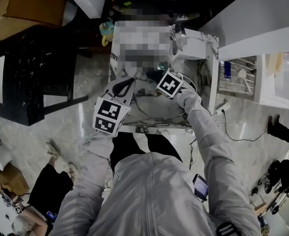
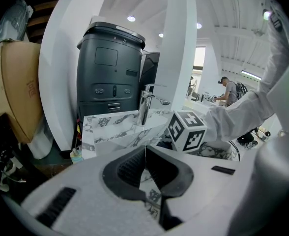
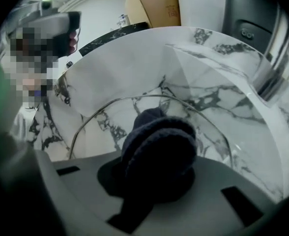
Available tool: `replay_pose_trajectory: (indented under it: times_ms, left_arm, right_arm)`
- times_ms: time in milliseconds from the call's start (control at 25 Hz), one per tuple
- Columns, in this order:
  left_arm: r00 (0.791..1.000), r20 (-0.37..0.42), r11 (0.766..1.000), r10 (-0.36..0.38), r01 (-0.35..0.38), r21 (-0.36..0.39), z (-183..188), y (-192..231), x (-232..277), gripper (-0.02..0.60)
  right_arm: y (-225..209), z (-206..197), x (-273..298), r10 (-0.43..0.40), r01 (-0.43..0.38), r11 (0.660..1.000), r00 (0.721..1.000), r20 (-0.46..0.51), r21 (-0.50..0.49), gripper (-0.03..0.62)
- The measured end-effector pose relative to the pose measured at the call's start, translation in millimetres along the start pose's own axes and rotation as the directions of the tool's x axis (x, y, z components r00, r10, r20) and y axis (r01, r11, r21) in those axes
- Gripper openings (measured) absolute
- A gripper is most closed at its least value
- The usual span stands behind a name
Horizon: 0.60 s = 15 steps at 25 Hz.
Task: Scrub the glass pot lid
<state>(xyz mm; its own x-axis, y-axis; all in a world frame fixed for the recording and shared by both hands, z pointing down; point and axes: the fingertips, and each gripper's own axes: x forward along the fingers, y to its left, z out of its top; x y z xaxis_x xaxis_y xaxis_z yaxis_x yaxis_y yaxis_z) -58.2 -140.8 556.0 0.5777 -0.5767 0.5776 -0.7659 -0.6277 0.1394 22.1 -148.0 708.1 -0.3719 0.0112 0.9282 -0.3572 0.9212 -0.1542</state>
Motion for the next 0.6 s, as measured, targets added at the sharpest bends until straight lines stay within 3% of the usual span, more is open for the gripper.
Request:
replay_pose_trajectory:
  times_ms: [600]
  left_arm:
    - [1.000, 0.012, 1.000, -0.016, 0.016, 0.005, 4, -12, 1, 0.028]
  right_arm:
    - [66, -31, 3, 0.116, -0.117, 0.990, 0.993, -0.014, -0.073, 0.055]
